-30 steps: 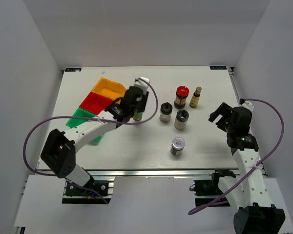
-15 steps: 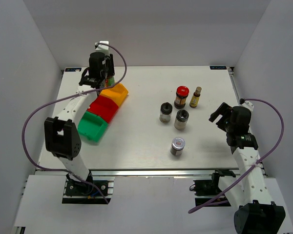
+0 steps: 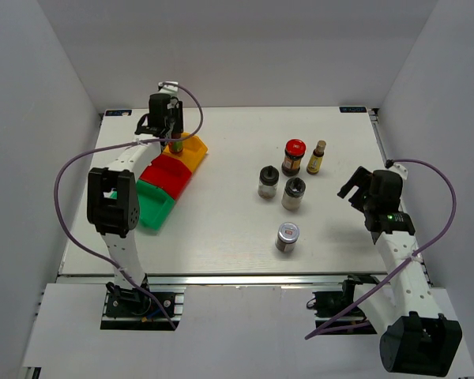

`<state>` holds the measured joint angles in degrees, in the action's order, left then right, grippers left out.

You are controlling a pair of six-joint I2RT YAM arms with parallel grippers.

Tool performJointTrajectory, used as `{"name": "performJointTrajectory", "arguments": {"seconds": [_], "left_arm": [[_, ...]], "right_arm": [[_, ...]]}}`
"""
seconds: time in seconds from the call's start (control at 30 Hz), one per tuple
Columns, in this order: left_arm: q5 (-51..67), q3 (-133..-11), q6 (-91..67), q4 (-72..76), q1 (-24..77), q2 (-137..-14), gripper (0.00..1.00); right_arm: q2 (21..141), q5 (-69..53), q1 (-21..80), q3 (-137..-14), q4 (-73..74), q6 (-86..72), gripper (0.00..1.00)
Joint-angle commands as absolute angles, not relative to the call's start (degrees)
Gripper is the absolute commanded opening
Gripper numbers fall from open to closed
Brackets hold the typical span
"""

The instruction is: Organize the condiment bottles

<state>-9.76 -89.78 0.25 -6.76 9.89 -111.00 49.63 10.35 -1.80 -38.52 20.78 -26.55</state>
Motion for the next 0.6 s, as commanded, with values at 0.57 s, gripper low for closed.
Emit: {"name": "performJointTrajectory", "arguments": {"seconds": [0.57], "left_arm": [[-13.36,-87.19,0.97,4.83,9.58,-109.34,0.21]], "right_arm": [[50.63,8.70,-1.67,-39.37,15.73,-24.17,0.89]]}}
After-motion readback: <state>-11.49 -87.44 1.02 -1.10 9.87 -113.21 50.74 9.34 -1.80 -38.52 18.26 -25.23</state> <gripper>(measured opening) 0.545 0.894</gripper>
